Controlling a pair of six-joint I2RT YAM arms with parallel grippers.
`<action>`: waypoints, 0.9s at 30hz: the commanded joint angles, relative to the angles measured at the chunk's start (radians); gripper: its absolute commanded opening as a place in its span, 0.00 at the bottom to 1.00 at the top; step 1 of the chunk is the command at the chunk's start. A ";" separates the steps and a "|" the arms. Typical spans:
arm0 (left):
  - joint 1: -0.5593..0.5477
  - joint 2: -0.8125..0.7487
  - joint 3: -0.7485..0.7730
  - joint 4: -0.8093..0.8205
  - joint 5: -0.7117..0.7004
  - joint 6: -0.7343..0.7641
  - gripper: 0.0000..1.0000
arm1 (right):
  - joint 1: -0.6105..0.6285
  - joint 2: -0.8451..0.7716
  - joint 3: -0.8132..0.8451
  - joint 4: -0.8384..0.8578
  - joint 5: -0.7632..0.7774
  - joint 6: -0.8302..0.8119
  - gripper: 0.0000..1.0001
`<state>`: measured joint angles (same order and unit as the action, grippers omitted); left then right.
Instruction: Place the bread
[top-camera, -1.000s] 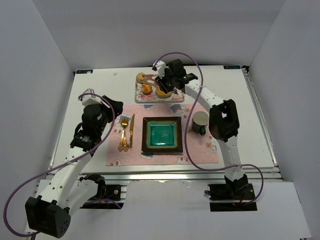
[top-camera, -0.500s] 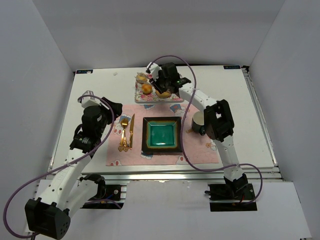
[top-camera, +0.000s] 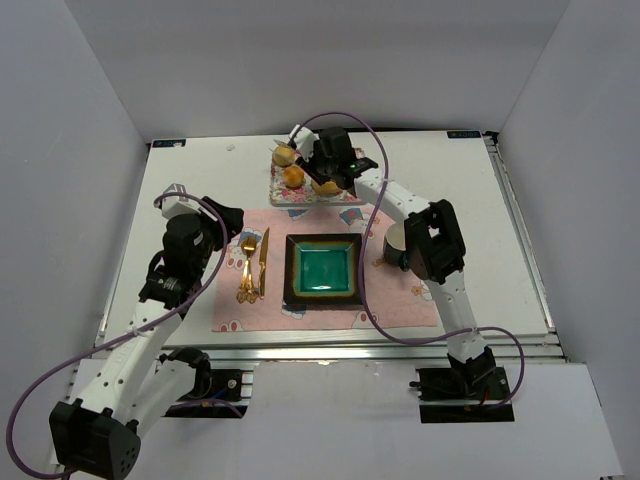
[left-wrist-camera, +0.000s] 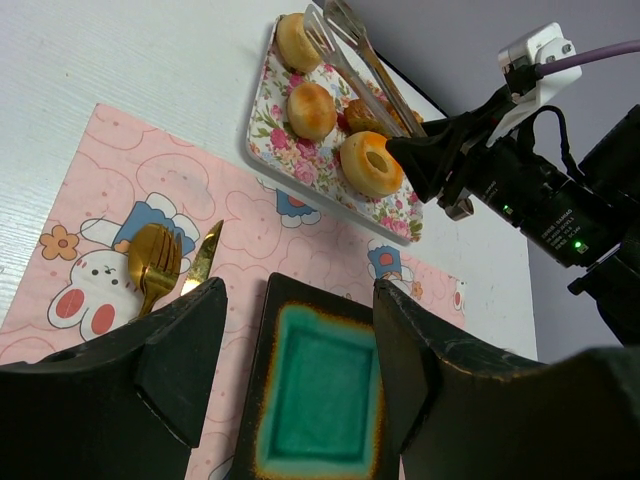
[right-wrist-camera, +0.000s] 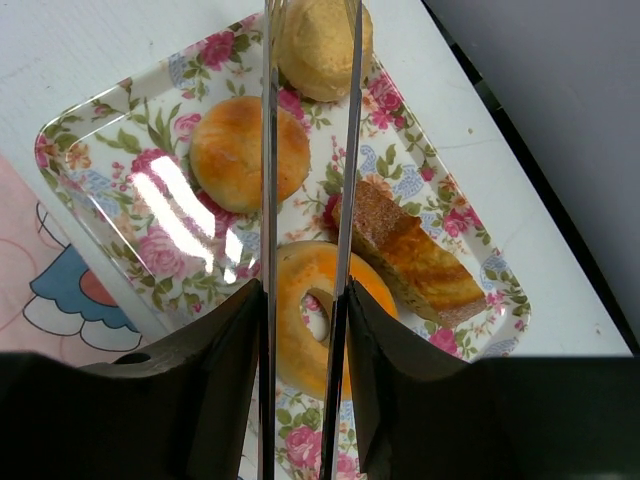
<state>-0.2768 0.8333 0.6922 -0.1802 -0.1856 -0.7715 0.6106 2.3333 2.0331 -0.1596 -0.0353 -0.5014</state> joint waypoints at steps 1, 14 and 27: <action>0.004 -0.013 -0.013 0.004 -0.011 0.000 0.70 | 0.003 0.012 0.012 0.068 0.021 -0.026 0.43; 0.004 -0.011 -0.023 0.018 -0.006 -0.003 0.70 | 0.011 0.031 -0.008 0.077 0.067 -0.055 0.43; 0.004 -0.003 -0.023 0.028 -0.003 -0.003 0.70 | 0.017 0.043 -0.004 0.069 0.090 -0.081 0.43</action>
<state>-0.2768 0.8349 0.6777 -0.1719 -0.1852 -0.7719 0.6186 2.3669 2.0140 -0.1390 0.0345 -0.5655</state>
